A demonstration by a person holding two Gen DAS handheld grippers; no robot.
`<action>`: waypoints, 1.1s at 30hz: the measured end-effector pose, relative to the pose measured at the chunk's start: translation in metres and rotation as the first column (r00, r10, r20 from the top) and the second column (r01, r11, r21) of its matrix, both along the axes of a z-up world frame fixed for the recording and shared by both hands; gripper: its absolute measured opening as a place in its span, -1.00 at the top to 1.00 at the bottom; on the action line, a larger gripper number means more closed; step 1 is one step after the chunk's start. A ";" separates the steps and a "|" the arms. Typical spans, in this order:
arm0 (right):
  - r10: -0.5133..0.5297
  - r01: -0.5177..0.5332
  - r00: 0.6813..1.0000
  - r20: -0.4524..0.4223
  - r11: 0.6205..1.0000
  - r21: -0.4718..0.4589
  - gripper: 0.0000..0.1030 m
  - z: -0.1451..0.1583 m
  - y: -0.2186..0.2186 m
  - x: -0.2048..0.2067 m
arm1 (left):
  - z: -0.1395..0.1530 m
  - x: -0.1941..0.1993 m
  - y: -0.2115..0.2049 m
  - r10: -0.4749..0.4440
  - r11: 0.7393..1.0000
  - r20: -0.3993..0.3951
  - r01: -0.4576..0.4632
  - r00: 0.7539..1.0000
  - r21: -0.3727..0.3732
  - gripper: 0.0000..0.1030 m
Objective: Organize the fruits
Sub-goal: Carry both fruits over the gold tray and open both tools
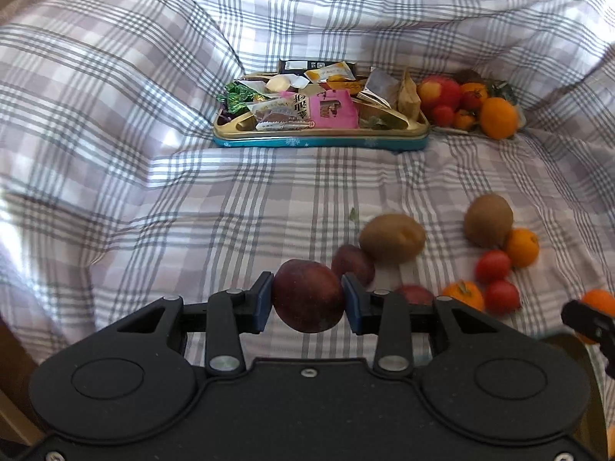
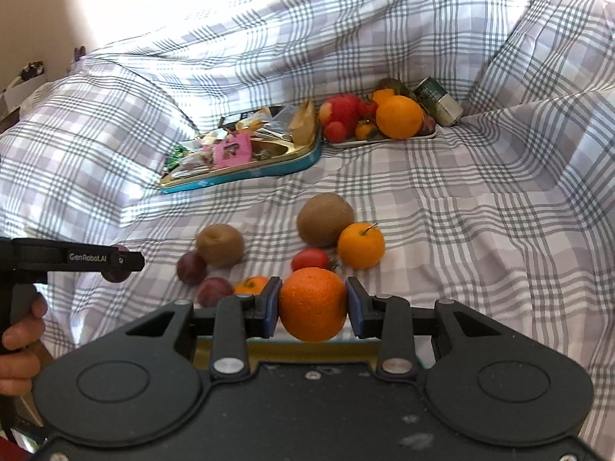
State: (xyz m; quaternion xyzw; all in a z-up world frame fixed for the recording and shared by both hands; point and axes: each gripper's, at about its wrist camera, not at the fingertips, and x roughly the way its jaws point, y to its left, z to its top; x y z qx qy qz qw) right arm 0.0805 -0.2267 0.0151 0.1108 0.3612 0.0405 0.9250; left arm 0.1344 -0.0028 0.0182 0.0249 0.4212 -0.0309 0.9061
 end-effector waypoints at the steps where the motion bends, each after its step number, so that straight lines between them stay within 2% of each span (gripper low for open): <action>1: 0.000 0.000 1.000 0.006 1.000 -0.001 0.27 0.002 0.001 -0.005 | 0.001 -0.007 0.000 0.004 1.000 0.002 -0.004 1.000 0.009 0.10; 6: -0.005 0.005 0.999 0.038 1.000 -0.018 0.27 0.005 0.006 -0.031 | -0.001 -0.037 0.006 0.008 1.000 0.009 -0.008 1.000 -0.013 0.10; 9: 0.000 0.002 0.999 0.041 0.999 -0.032 0.27 0.004 0.012 -0.045 | -0.006 -0.055 0.003 0.003 1.000 0.010 -0.003 1.000 0.012 0.10; 12: 0.012 -0.011 0.999 0.031 0.999 -0.043 0.27 0.001 0.020 -0.058 | -0.011 -0.073 0.001 -0.009 1.000 0.015 0.008 1.000 0.025 0.10; 16: 0.026 -0.025 1.000 0.012 0.998 -0.055 0.27 -0.005 0.031 -0.070 | -0.016 -0.093 0.004 -0.019 1.000 0.015 0.019 1.000 0.008 0.10; 22: 0.030 -0.031 0.999 -0.016 0.997 -0.073 0.27 -0.018 0.038 -0.089 | -0.018 -0.123 0.012 -0.032 0.999 0.058 0.033 0.998 -0.006 0.10; 28: 0.015 -0.016 1.000 -0.016 0.997 -0.078 0.26 -0.027 0.035 -0.104 | -0.019 -0.134 0.012 -0.055 0.998 0.088 0.053 0.995 0.021 0.10; 33: -0.001 0.002 1.000 0.012 0.997 -0.079 0.26 -0.022 0.035 -0.104 | -0.022 -0.131 0.008 -0.055 0.998 0.070 0.054 0.996 0.016 0.10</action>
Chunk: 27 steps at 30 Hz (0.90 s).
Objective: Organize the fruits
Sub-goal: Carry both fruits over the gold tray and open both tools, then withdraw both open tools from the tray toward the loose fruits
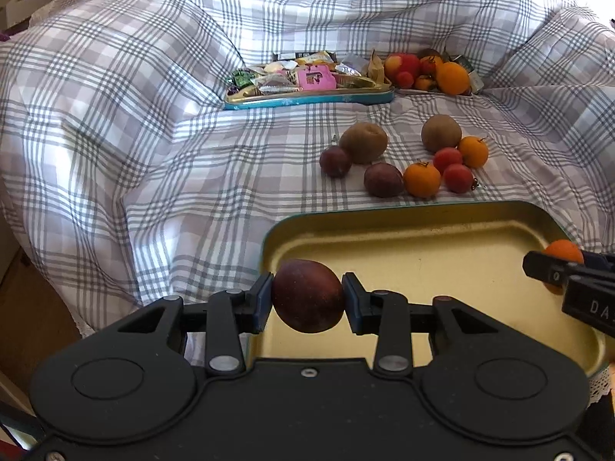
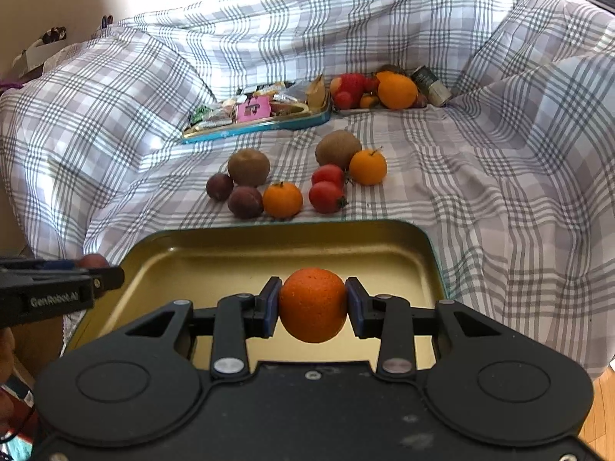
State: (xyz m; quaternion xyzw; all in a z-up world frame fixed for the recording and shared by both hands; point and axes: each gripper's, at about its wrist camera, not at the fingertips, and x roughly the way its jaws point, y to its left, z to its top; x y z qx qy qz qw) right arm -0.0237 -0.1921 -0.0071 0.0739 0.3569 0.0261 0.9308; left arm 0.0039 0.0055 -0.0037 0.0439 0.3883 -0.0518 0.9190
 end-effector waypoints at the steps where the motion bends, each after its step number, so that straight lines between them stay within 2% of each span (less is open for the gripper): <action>1: -0.004 0.004 1.000 0.002 1.000 -0.001 0.26 0.001 0.000 0.000 | -0.001 0.000 -0.001 -0.003 1.000 -0.004 0.003 1.000 -0.003 0.10; 8: -0.014 0.014 1.000 -0.011 1.000 -0.018 0.26 0.001 0.002 0.004 | 0.005 -0.012 -0.004 -0.043 0.999 0.049 0.043 0.998 -0.011 0.10; 12: -0.011 0.012 1.000 0.020 1.000 -0.018 0.30 0.004 0.002 0.000 | 0.009 -0.015 -0.003 -0.062 0.998 0.073 0.064 0.995 -0.028 0.10; 18: 0.005 -0.005 1.000 0.018 1.000 -0.018 0.31 0.003 0.005 0.004 | 0.010 -0.006 0.002 -0.048 0.997 0.051 0.051 0.998 -0.064 0.10; 27: 0.012 -0.012 1.000 -0.002 1.000 -0.006 0.30 -0.002 0.006 0.001 | 0.008 -0.007 0.002 -0.045 0.996 0.042 0.048 0.998 -0.069 0.09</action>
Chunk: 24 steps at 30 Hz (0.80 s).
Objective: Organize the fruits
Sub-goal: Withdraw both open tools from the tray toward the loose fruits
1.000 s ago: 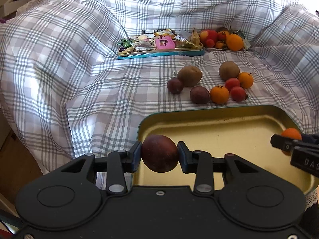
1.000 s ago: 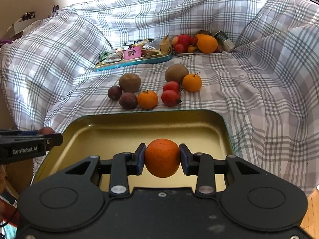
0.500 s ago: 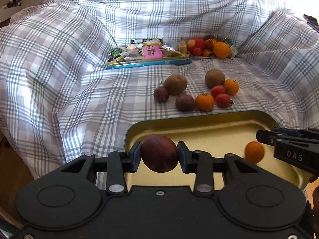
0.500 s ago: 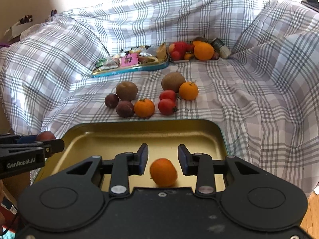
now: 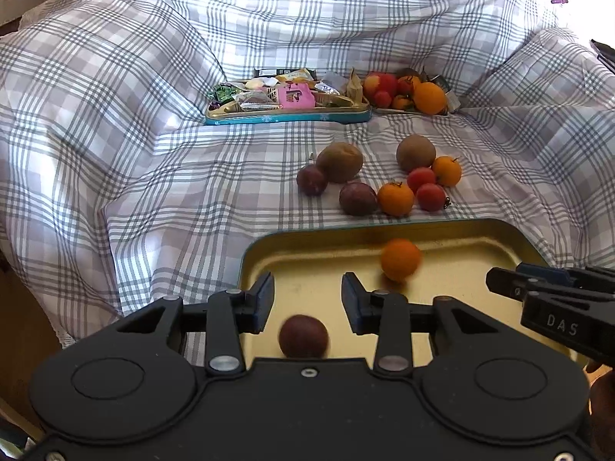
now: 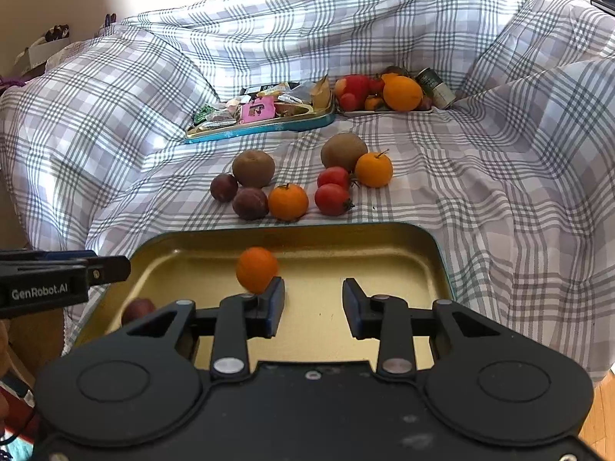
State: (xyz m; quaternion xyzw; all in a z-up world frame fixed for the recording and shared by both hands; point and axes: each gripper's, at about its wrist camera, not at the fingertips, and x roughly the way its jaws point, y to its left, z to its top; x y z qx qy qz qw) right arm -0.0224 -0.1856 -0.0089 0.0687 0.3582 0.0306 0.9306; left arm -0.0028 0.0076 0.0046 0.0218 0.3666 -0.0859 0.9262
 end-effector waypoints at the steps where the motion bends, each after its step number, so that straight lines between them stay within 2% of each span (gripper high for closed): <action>1: 0.002 -0.002 1.000 -0.003 1.000 0.001 0.30 -0.001 0.000 0.000 | -0.001 0.000 -0.001 0.003 1.000 -0.005 -0.003 1.000 0.002 0.09; 13: 0.006 -0.006 1.000 -0.008 1.000 0.006 0.20 -0.002 0.002 -0.003 | -0.010 0.000 -0.007 0.019 0.999 -0.049 -0.016 0.999 0.046 0.09; 24: 0.015 -0.015 1.000 -0.025 1.000 0.009 0.17 -0.004 0.005 -0.002 | -0.010 0.002 -0.009 0.044 0.998 -0.071 -0.040 0.996 0.053 0.10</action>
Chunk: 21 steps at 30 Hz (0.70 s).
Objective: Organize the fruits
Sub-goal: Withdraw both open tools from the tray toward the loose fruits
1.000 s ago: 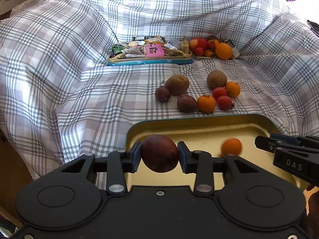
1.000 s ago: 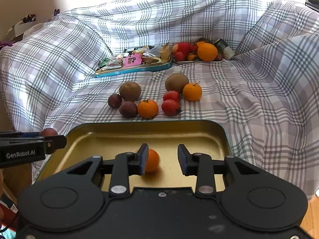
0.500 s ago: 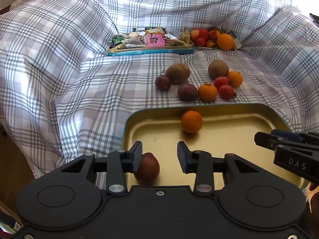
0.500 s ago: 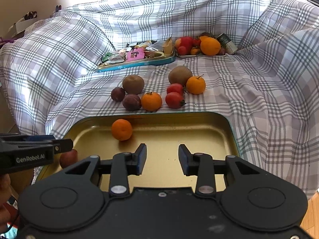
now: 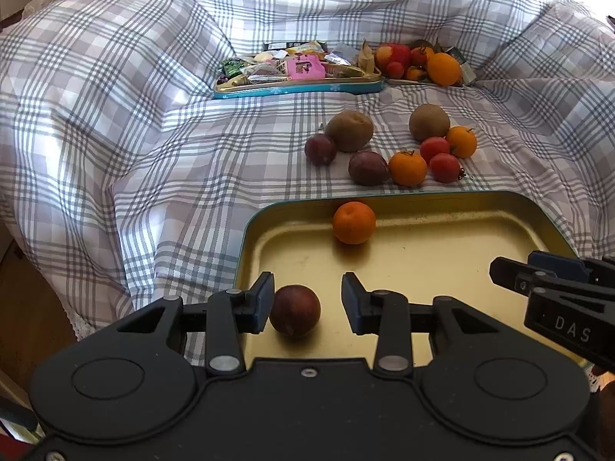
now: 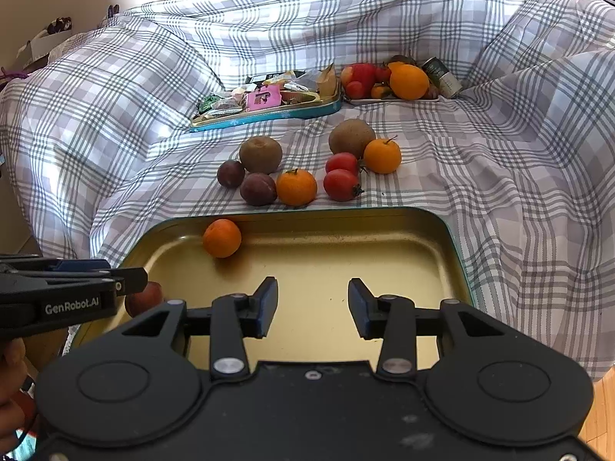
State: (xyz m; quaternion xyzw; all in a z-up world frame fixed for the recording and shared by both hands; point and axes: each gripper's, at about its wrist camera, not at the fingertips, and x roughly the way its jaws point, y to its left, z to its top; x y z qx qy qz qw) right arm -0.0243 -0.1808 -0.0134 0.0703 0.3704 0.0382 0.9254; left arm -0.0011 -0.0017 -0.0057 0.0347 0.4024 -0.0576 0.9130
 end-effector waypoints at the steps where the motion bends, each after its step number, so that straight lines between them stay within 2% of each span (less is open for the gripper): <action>1: 0.000 0.000 1.000 0.002 1.000 -0.001 0.17 0.000 0.000 0.000 | 0.000 0.000 0.000 0.001 1.000 -0.001 -0.001 1.000 -0.002 0.09; 5: 0.003 -0.003 1.000 0.015 1.000 -0.006 0.15 0.001 0.001 -0.002 | 0.000 0.000 0.000 0.009 1.000 0.002 -0.009 1.000 0.008 0.09; 9: -0.003 0.003 1.000 0.029 1.000 -0.005 -0.07 0.002 0.001 -0.002 | 0.001 0.000 0.000 0.021 1.000 0.012 -0.021 1.000 0.016 0.09; 12: -0.012 0.012 0.999 0.038 1.000 -0.005 -0.15 0.001 0.001 -0.003 | 0.002 -0.001 0.000 0.036 0.999 0.029 -0.037 0.999 0.024 0.09; 16: -0.030 0.031 0.998 0.048 0.999 -0.026 -0.19 0.001 0.002 -0.003 | 0.005 -0.002 0.002 0.079 0.996 0.063 -0.082 0.995 0.033 0.08; 21: -0.066 0.069 0.993 0.098 0.997 -0.031 -0.26 0.001 0.000 -0.006 | 0.005 -0.001 0.002 0.075 0.996 0.066 -0.077 0.995 0.037 0.09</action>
